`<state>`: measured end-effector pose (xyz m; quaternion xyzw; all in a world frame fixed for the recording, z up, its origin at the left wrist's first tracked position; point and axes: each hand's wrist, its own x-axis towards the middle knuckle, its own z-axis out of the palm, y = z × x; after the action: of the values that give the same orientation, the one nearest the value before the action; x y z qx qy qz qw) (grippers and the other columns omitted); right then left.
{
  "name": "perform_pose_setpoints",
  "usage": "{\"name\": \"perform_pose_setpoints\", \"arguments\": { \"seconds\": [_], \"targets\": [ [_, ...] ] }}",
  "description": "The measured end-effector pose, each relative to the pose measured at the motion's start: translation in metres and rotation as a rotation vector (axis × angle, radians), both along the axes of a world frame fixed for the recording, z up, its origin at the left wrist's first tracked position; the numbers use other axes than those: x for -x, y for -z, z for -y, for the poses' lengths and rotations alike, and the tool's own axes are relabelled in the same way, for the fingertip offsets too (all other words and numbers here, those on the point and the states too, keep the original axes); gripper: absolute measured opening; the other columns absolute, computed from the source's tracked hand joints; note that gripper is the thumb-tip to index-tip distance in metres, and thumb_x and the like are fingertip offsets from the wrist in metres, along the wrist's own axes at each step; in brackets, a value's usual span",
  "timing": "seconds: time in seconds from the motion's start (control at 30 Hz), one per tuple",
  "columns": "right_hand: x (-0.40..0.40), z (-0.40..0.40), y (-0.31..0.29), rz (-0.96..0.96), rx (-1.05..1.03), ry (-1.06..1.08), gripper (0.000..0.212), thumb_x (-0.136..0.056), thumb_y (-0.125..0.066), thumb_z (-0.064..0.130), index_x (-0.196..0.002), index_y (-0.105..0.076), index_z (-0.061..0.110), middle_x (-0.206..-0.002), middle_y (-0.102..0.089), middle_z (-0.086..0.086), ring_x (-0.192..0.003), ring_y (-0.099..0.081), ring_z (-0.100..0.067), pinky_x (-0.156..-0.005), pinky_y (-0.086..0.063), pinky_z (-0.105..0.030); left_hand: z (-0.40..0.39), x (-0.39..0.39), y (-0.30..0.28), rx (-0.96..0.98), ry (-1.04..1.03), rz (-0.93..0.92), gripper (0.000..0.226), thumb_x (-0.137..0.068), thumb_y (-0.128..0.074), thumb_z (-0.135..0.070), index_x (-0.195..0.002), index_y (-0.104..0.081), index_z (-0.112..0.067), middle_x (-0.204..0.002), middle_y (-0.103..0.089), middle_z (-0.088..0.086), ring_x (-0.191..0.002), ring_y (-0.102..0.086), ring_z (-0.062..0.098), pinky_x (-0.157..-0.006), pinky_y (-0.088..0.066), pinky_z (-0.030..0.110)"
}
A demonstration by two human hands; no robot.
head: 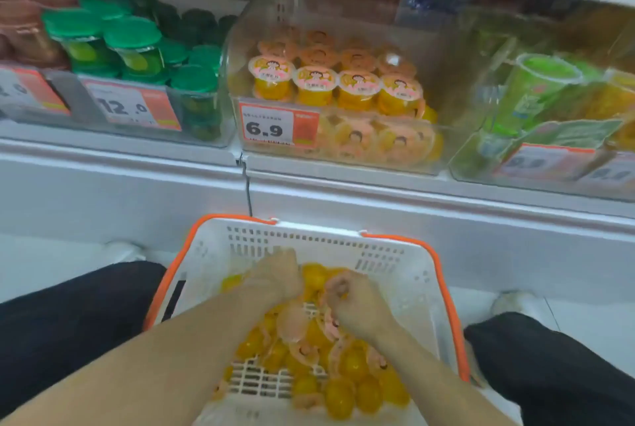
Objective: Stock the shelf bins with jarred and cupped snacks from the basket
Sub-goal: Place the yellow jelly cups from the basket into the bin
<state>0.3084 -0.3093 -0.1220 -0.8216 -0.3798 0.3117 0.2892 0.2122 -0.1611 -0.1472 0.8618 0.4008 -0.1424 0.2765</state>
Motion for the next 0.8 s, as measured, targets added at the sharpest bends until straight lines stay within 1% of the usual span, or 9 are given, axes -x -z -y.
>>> {"name": "perform_pose_setpoints", "arguments": {
  "seconds": [0.1,0.17,0.23,0.3,0.43,0.6,0.67,0.73,0.8],
  "targets": [
    [0.016,0.030,0.056,-0.038,0.317,-0.281,0.022,-0.092,-0.057,0.014,-0.111,-0.066,0.008,-0.104,-0.068,-0.006,-0.097,-0.063,-0.019,-0.077,-0.045,-0.025,0.013,0.062,0.081,0.022,-0.084,-0.278,0.072,-0.084,-0.040,-0.068,-0.149,-0.031,-0.038,-0.162,-0.017,0.018,-0.148,-0.017,0.041,-0.116,-0.027,0.058],
    [0.020,0.048,0.079,-0.050,0.460,-0.368,0.027,-0.094,-0.057,0.020,-0.118,-0.063,0.011,-0.113,-0.066,-0.008,-0.106,-0.062,-0.021,-0.074,-0.044,-0.027,0.029,0.092,0.106,0.010,-0.058,-0.356,0.074,-0.094,-0.050,-0.048,-0.154,-0.009,-0.041,-0.163,0.008,0.022,-0.149,0.013,0.044,-0.116,-0.024,0.061],
    [0.019,0.059,0.093,-0.013,0.540,-0.384,0.024,-0.092,-0.057,0.025,-0.115,-0.061,0.020,-0.117,-0.065,-0.005,-0.110,-0.061,-0.022,-0.074,-0.039,-0.025,0.039,0.095,0.110,-0.089,-0.006,-0.321,0.066,-0.095,-0.052,-0.034,-0.152,-0.019,-0.035,-0.158,-0.007,0.025,-0.148,0.005,0.046,-0.109,-0.036,0.056],
    [0.019,0.064,0.100,0.018,0.571,-0.359,0.022,-0.091,-0.056,0.022,-0.113,-0.060,0.021,-0.118,-0.063,-0.004,-0.112,-0.059,-0.022,-0.078,-0.040,-0.027,0.040,0.085,0.109,-0.140,-0.059,-0.272,0.053,-0.094,-0.052,-0.035,-0.144,-0.034,-0.029,-0.146,-0.027,0.023,-0.143,-0.011,0.047,-0.104,-0.042,0.050],
    [0.025,0.054,0.108,0.034,0.625,-0.314,0.025,-0.092,-0.052,0.014,-0.113,-0.065,0.010,-0.112,-0.068,-0.008,-0.104,-0.062,-0.025,-0.077,-0.046,-0.032,0.026,0.080,0.113,-0.182,-0.056,-0.243,0.043,-0.094,-0.055,-0.040,-0.135,-0.044,-0.029,-0.139,-0.042,0.013,-0.133,-0.030,0.039,-0.108,-0.034,0.045],
    [0.035,0.024,0.117,0.081,0.550,-0.185,0.020,-0.084,-0.052,0.005,-0.090,-0.070,0.006,-0.092,-0.069,-0.012,-0.091,-0.065,-0.031,-0.073,-0.054,-0.036,0.013,0.097,0.124,-0.084,-0.223,0.060,0.034,-0.093,-0.059,-0.045,-0.125,-0.057,-0.033,-0.127,-0.053,0.005,-0.125,-0.036,0.030,-0.107,-0.030,0.040],
    [0.034,0.009,0.121,0.184,0.463,-0.061,0.022,-0.086,-0.058,0.009,-0.107,-0.065,0.009,-0.103,-0.065,-0.009,-0.100,-0.062,-0.028,-0.081,-0.053,-0.036,0.006,0.106,0.124,-0.005,-0.283,0.196,0.029,-0.093,-0.062,-0.045,-0.119,-0.062,-0.033,-0.117,-0.058,0.001,-0.122,-0.038,0.026,-0.102,-0.032,0.038],
    [0.027,-0.003,0.130,0.292,0.447,-0.076,0.051,-0.085,-0.066,0.023,-0.134,-0.052,0.016,-0.118,-0.058,-0.010,-0.116,-0.054,-0.029,-0.093,-0.049,-0.038,-0.002,0.113,0.122,0.129,-0.373,0.340,0.019,-0.095,-0.058,-0.047,-0.109,-0.065,-0.037,-0.110,-0.065,-0.008,-0.116,-0.050,0.020,-0.099,-0.042,0.038],
    [0.024,-0.009,0.139,0.343,0.534,-0.159,0.074,-0.082,-0.070,0.038,-0.147,-0.039,0.021,-0.116,-0.060,-0.012,-0.115,-0.055,-0.031,-0.094,-0.050,-0.042,-0.008,0.116,0.111,0.371,-0.595,0.447,0.018,-0.098,-0.052,-0.045,-0.101,-0.068,-0.036,-0.104,-0.069,-0.009,-0.108,-0.060,0.018,-0.096,-0.048,0.039]
  ]
}}
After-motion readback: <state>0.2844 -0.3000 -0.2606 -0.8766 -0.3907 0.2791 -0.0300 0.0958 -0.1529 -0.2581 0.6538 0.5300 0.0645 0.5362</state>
